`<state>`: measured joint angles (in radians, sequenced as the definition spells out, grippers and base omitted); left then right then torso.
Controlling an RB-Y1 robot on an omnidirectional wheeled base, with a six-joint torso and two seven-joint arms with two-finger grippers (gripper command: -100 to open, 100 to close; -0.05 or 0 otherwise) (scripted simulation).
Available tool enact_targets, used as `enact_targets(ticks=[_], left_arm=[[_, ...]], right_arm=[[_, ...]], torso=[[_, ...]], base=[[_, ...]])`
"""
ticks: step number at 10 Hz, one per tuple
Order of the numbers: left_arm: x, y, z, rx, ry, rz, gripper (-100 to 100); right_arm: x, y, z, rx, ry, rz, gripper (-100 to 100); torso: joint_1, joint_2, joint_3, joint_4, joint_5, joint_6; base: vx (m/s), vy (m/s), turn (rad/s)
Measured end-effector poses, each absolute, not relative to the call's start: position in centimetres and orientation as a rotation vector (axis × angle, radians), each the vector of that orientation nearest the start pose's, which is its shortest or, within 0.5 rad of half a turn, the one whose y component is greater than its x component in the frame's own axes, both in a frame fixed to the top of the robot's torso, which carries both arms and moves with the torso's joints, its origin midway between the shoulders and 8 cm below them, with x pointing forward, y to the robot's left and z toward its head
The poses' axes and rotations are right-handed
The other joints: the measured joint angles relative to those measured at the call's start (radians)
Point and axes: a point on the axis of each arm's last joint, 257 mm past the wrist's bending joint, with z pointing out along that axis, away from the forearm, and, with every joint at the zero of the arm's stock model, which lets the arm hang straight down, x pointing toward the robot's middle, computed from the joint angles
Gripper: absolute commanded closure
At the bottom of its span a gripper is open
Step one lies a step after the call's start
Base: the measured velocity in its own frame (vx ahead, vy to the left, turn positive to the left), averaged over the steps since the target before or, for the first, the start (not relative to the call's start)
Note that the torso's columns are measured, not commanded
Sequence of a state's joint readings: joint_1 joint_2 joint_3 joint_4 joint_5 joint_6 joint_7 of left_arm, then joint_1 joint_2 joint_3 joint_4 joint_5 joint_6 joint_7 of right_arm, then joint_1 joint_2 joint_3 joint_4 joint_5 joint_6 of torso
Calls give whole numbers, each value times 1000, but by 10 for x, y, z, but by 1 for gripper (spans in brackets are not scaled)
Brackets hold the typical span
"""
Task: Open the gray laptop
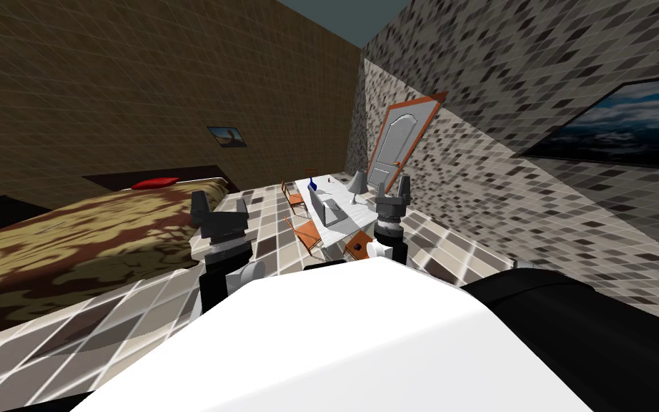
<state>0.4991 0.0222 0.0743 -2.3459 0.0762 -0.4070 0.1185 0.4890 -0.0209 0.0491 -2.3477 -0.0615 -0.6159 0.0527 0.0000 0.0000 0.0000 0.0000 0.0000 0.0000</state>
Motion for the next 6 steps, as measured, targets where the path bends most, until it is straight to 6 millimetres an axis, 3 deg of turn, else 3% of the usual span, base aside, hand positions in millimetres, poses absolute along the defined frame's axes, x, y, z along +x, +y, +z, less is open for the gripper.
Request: enact_targets(ticks=[2,6], left_arm=[[340,308,39,-742,563,-1385,0],[340,308,39,-742,563,-1385,0]], right_arm=[[309,-263,76,517,464,1384,0],[309,-263,76,517,464,1384,0]], torso=[[0,104,-209,105,0,0],[0,396,-792,396,0,0]], base=[[0,0,0],[0,0,0]])
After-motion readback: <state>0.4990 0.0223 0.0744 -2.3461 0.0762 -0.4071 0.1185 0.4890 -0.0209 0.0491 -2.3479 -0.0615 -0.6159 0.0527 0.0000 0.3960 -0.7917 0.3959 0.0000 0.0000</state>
